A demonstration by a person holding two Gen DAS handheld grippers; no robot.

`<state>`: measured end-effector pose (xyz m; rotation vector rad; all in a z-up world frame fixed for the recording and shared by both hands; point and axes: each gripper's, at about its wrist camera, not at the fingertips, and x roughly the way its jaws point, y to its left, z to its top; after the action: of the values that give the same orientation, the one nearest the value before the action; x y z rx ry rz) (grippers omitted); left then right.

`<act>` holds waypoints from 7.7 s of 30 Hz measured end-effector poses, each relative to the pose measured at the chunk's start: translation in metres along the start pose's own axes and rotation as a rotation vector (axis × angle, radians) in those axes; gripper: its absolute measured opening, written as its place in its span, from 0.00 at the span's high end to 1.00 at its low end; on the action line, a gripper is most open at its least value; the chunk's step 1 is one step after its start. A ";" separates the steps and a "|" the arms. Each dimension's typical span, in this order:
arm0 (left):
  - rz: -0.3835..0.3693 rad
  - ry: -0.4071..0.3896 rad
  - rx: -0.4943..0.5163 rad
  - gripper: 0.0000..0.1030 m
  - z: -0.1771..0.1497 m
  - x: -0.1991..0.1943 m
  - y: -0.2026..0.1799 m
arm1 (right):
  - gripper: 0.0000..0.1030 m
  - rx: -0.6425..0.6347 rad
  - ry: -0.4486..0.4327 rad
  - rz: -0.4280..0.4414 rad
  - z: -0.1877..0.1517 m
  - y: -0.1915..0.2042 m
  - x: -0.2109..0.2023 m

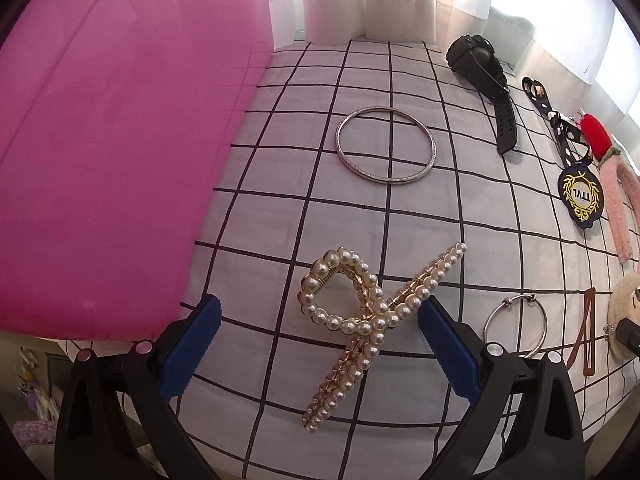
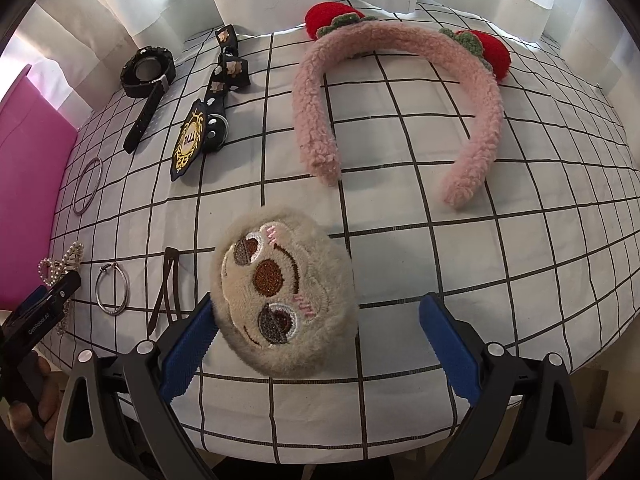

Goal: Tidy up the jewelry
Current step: 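Grasp the pearl claw clip with the left tool while the right tool grasps the sloth plush, then carry both items over the pink tub and open both tools to drop them, then withdraw both tools from the tub back over the table, then grasp the silver hoop bangle with the left tool while the right tool grasps the brown hair clip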

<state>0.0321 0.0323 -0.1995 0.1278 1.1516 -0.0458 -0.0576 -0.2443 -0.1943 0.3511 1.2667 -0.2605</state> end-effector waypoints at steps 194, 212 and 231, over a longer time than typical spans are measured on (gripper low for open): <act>-0.129 -0.288 -0.067 0.18 0.076 -0.202 0.002 | 0.32 -0.246 -0.327 0.061 0.061 0.105 -0.160; -0.161 -0.128 0.059 0.18 0.033 -0.112 -0.056 | 0.32 -0.047 -0.205 -0.020 0.024 0.005 -0.101; -0.127 -0.045 0.067 0.18 0.004 -0.049 -0.050 | 0.32 -0.013 -0.132 -0.005 0.010 -0.014 -0.042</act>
<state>0.0109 -0.0194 -0.1571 0.1124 1.1126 -0.1984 -0.0657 -0.2609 -0.1531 0.3151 1.1390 -0.2750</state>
